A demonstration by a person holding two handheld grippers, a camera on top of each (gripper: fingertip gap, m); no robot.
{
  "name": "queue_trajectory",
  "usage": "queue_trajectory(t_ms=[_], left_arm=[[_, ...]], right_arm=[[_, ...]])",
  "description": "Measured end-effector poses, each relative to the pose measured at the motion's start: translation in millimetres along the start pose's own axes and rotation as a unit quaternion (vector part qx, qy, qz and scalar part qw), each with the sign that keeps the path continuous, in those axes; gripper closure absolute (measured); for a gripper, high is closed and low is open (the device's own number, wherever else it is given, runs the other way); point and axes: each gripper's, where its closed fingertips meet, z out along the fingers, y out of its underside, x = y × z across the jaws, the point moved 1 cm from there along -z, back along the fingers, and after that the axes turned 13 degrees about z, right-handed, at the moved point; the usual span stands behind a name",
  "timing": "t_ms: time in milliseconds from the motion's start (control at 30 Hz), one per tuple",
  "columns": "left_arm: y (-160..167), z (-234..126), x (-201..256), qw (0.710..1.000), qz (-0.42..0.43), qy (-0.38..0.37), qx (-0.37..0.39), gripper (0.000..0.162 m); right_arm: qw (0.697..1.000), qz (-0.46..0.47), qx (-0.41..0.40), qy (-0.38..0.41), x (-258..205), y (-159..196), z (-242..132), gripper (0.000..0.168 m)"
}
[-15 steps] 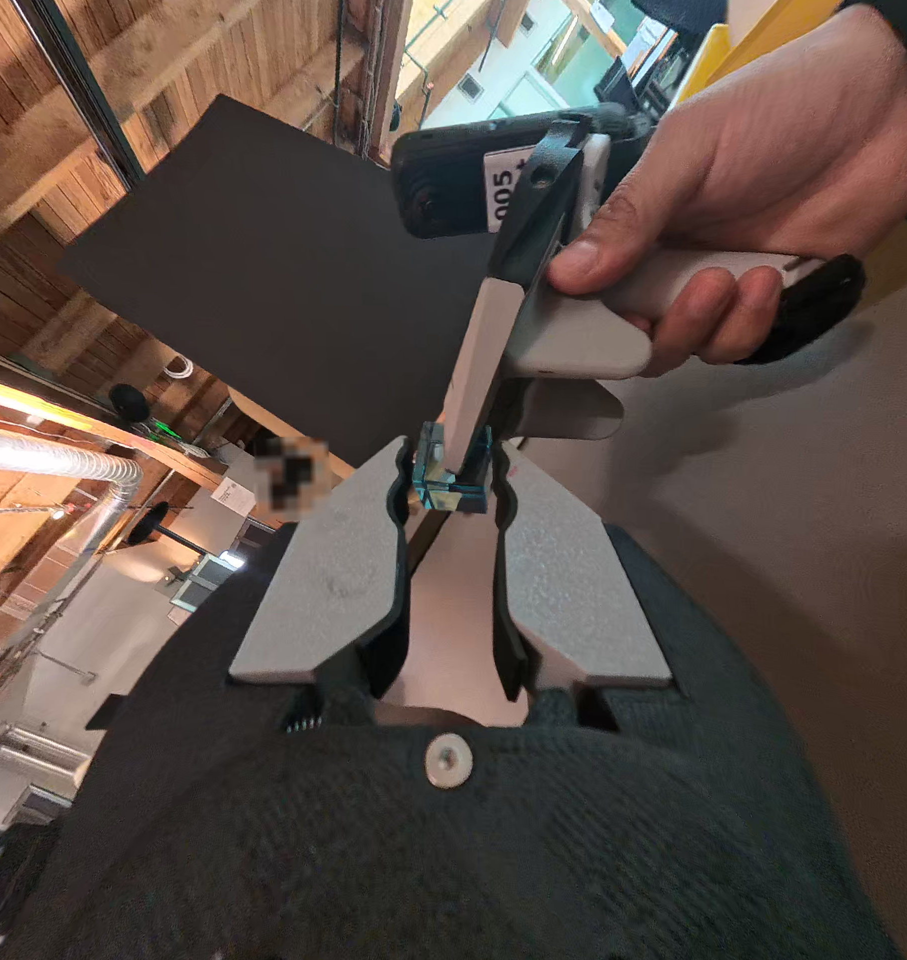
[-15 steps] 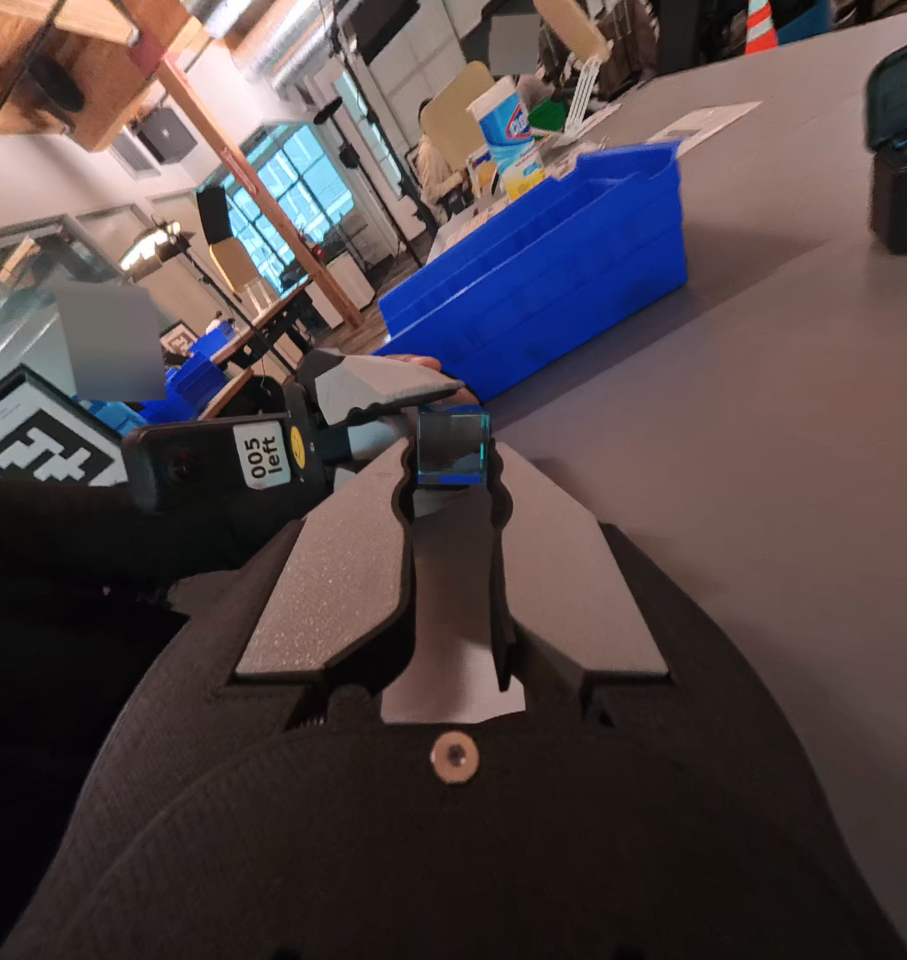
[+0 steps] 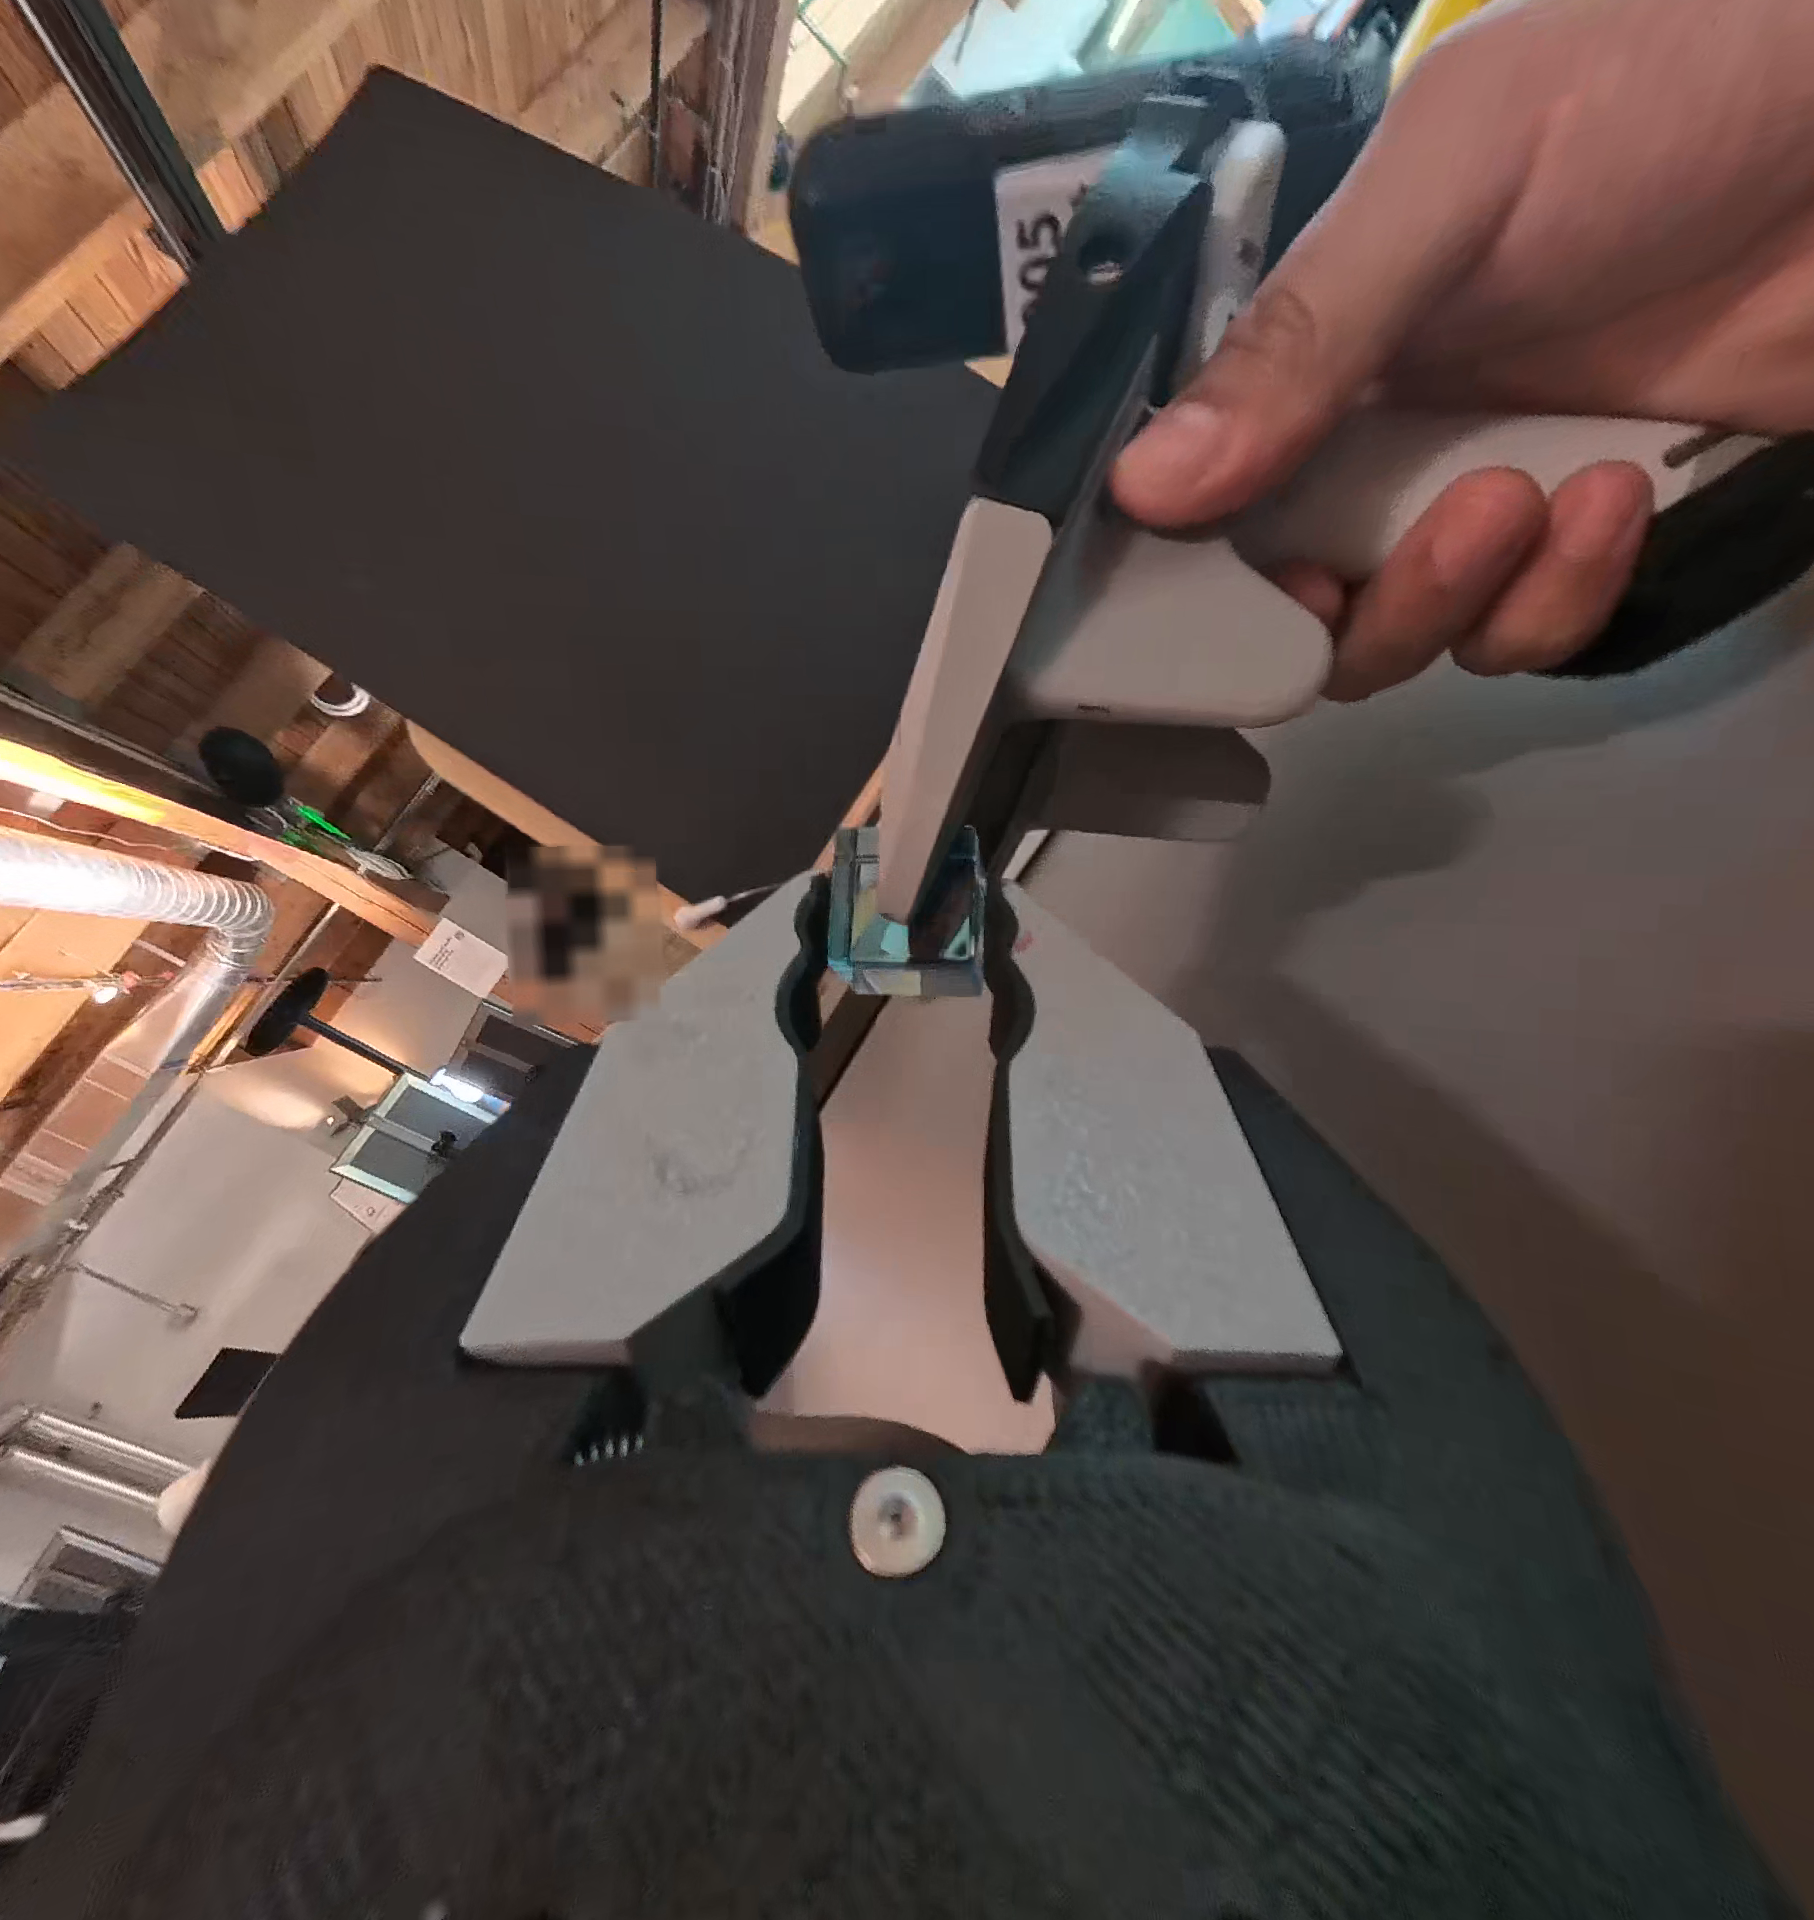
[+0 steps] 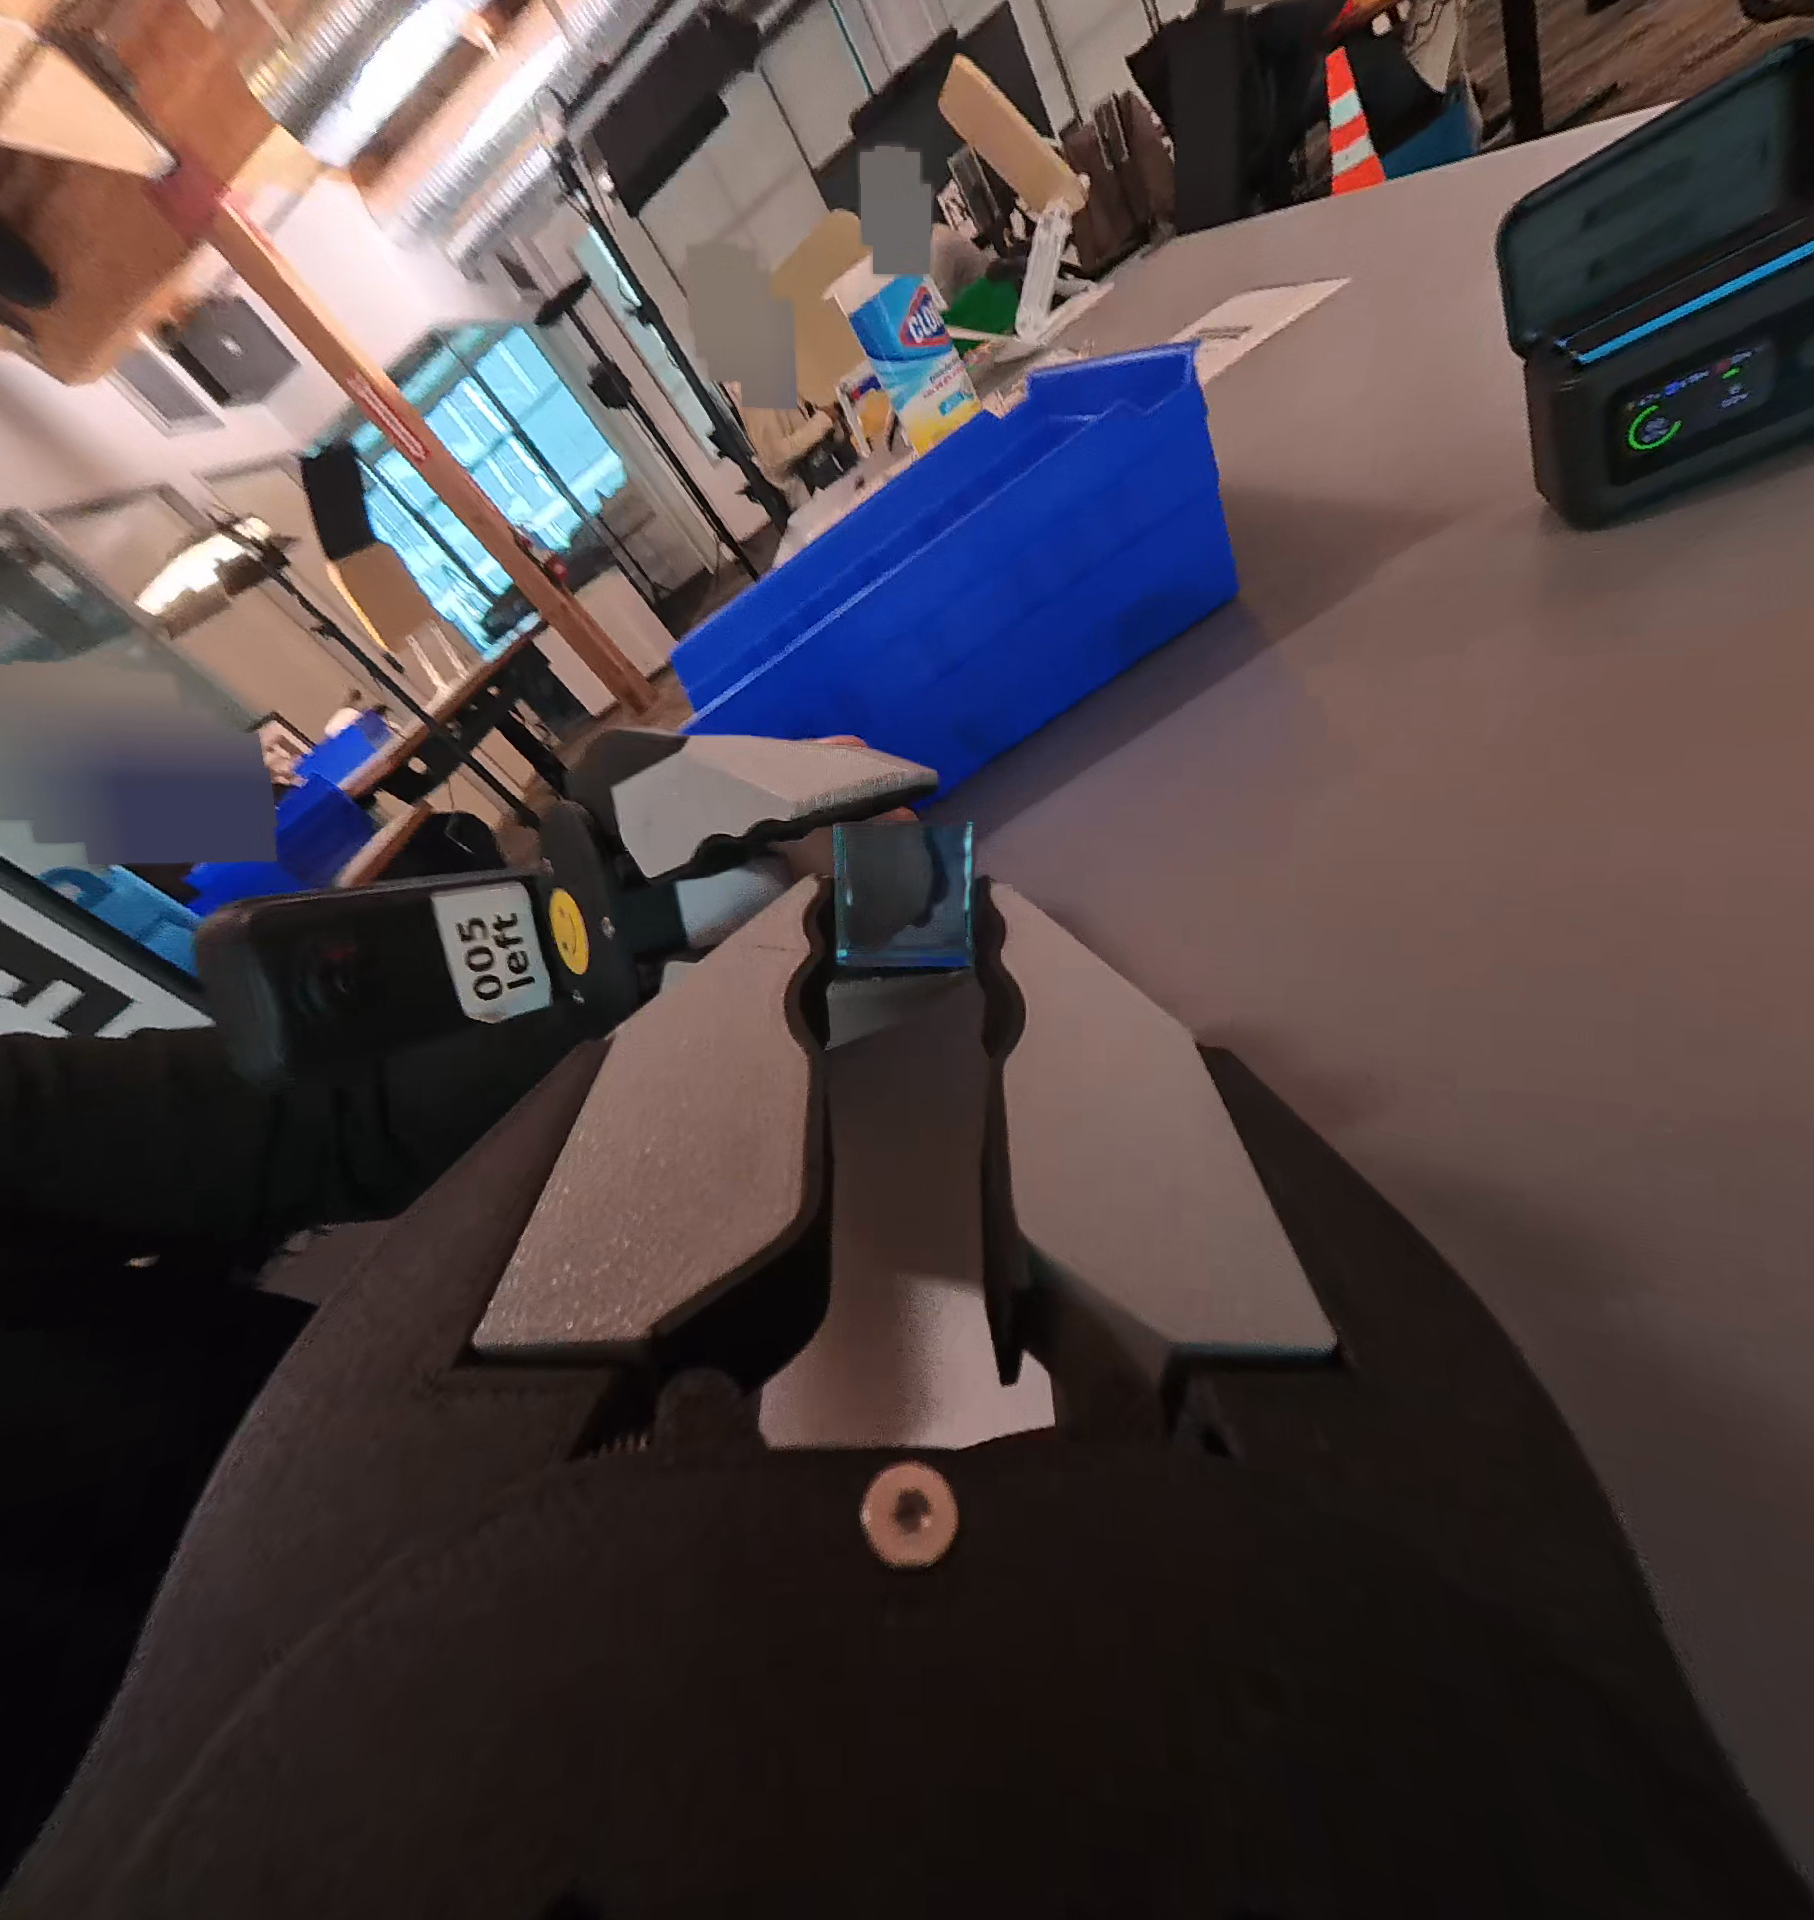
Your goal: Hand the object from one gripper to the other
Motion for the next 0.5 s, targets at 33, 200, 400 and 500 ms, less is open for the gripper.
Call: queue_trajectory(t_ms=[33, 200, 400, 500], left_arm=[[-2.0, 0.2, -3.6, 1.000, -0.004, -0.010, 0.004, 0.134], [-8.0, 1.1, -3.0, 1.000, -0.009, -0.019, 0.007, 0.135], [-6.7, 2.5, 6.0, 0.999, -0.044, 0.006, 0.010, 0.132], [-6.3, 2.4, 8.8, 0.999, -0.037, 0.014, 0.008, 0.149]], right_arm=[[1.000, 0.009, 0.006, -0.015, -3.1, -2.1, -2.2, 0.146], [1.000, 0.014, 0.013, -0.022, -5.5, -2.6, -8.8, 0.147], [0.999, 0.009, 0.035, 0.001, -1.8, -11.6, -17.2, 0.147], [0.998, 0.024, 0.059, -0.015, -2.7, -18.6, -24.8, 0.147]])
